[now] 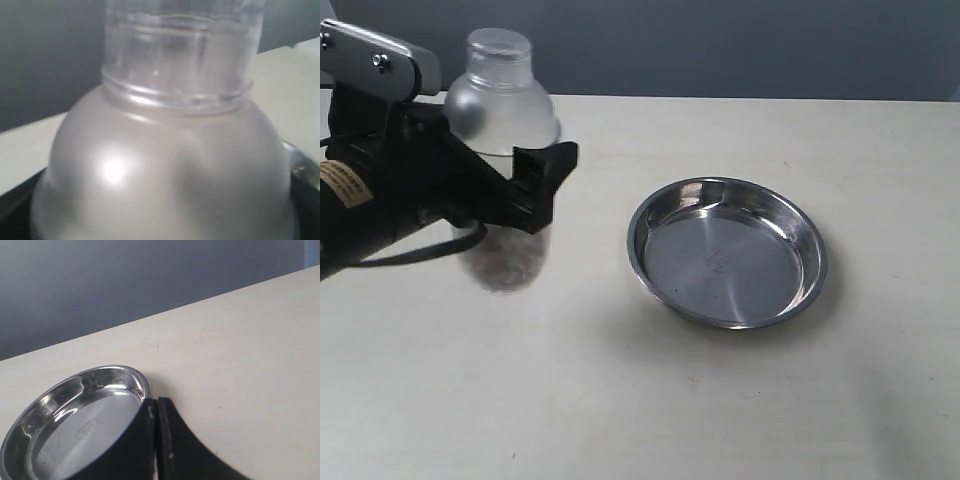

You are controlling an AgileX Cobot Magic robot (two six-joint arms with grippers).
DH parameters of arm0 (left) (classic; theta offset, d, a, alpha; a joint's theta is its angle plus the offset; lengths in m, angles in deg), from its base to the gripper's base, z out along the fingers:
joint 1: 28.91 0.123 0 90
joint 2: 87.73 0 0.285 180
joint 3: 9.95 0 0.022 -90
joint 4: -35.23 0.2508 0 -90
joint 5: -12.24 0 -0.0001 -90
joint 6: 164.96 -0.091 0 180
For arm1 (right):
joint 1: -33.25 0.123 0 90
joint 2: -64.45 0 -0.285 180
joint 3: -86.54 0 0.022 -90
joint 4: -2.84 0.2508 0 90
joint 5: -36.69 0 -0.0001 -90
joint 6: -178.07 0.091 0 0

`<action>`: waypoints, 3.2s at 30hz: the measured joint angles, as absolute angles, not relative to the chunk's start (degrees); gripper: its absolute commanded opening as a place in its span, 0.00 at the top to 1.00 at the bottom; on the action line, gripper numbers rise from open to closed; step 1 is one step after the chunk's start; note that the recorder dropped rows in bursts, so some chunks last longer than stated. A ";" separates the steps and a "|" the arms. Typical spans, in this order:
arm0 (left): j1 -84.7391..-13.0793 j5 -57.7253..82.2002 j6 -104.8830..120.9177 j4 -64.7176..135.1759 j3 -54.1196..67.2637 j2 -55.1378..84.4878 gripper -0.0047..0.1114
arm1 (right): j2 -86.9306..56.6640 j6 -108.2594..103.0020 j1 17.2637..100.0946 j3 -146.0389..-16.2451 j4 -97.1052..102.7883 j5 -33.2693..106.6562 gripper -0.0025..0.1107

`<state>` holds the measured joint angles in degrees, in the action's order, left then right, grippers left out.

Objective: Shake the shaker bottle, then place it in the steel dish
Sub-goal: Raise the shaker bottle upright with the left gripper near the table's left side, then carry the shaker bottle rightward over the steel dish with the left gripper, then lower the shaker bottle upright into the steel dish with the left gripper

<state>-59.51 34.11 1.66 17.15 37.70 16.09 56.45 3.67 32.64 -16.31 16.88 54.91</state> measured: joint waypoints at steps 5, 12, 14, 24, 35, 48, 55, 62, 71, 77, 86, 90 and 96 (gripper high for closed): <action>-61.36 42.94 1.10 14.56 37.70 15.92 0.96 | 56.45 3.67 32.64 -16.31 16.88 54.91 0.98; -62.08 43.90 6.87 26.57 35.63 17.45 0.96 | 56.45 3.67 32.64 -16.31 16.88 54.91 0.98; -61.33 43.88 7.11 24.68 35.23 15.89 0.96 | 56.45 3.67 32.64 -16.31 16.88 54.91 0.98; -62.69 47.93 11.57 35.74 32.76 13.42 0.96 | 56.45 3.67 32.64 -16.31 16.88 54.91 0.98; -61.94 61.46 20.30 38.14 33.10 5.78 0.96 | 56.45 3.67 32.64 -16.31 16.88 54.91 0.98; -62.04 71.09 34.06 47.39 13.68 -29.47 0.96 | 56.45 3.67 32.64 -16.31 16.88 54.91 0.98; -62.04 68.23 34.30 51.68 6.68 -35.69 0.96 | 56.45 3.67 32.64 -16.31 16.88 54.91 0.98; -62.04 65.43 35.14 55.79 4.44 -38.78 0.96 | 56.45 3.67 32.64 -16.31 16.88 54.91 0.98; -62.04 65.43 35.14 57.21 3.93 -39.54 0.78 | 56.45 3.67 32.64 -16.31 16.88 54.91 0.98; -62.04 65.43 35.46 57.32 3.93 -39.54 0.46 | 56.45 3.67 32.64 -16.31 16.88 54.91 0.98; -62.04 66.77 35.46 65.34 3.69 -39.54 0.29 | 56.45 3.67 32.64 -16.31 16.88 54.91 0.98; -62.04 67.37 35.46 66.87 3.69 -39.54 0.30 | 56.45 3.67 32.64 -16.31 16.88 54.91 0.98; -62.04 66.98 33.25 64.99 3.69 -39.54 0.30 | 56.45 3.67 32.64 -16.31 16.88 54.91 0.98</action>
<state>-62.04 66.98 33.25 64.99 3.69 -39.54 56.45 3.67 32.64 -16.31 16.88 54.91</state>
